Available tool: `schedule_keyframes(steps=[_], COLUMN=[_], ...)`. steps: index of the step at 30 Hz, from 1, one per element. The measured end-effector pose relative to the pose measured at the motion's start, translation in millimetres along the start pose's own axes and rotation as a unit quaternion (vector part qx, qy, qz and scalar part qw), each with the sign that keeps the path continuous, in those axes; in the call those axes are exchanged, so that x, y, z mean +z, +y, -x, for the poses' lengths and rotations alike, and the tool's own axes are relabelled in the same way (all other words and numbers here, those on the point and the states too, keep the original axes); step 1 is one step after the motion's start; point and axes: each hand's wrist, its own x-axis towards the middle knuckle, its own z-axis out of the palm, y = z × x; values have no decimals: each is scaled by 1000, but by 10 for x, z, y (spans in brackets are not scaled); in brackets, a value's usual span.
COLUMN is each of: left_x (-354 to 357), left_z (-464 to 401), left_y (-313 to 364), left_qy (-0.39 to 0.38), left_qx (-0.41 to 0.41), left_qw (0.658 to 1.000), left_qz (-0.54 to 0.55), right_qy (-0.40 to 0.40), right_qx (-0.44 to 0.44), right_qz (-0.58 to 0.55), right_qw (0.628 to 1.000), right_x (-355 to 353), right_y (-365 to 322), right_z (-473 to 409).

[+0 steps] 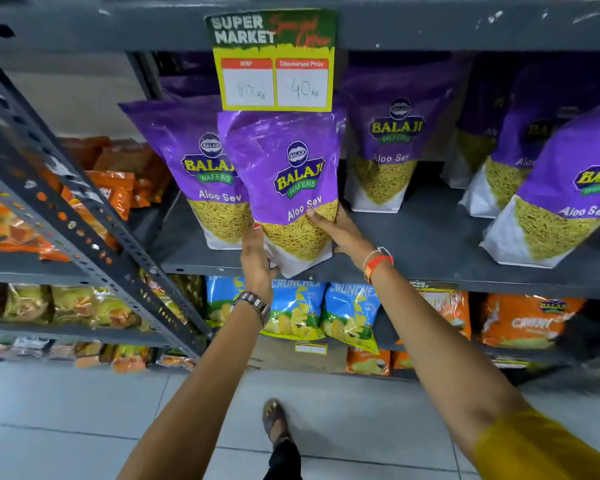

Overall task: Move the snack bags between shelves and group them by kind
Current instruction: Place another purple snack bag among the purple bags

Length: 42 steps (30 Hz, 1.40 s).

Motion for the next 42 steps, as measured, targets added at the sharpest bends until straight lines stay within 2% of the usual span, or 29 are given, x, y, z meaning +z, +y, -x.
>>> schedule_keyframes(steps=[4, 7, 10, 16, 20, 25, 42], left_x=[75, 287, 553, 993, 1086, 1117, 1344], left_z=[-14, -4, 26, 47, 31, -85, 5], left_y=[-57, -44, -5, -85, -229, -372, -295], left_qy=[-20, -31, -76, -148, -168, -171, -200], left_qx=[16, 51, 95, 64, 55, 87, 67], left_qw=[1000, 998, 991, 984, 979, 964, 959], left_qz=[-6, -12, -52, -75, -104, -182, -189], right_qy=[30, 90, 158, 255, 296, 309, 284], right_qx=[-28, -49, -57, -66, -56, -49, -60], right_qz=[2, -11, -21, -48, -54, -64, -93], right_qw=[999, 995, 986, 964, 952, 948, 953], right_x=[-36, -182, -361, -683, -743, -769, -1009], right_y=[34, 83, 55, 171, 353, 455, 452], right_z=[55, 78, 155, 257, 309, 320, 205])
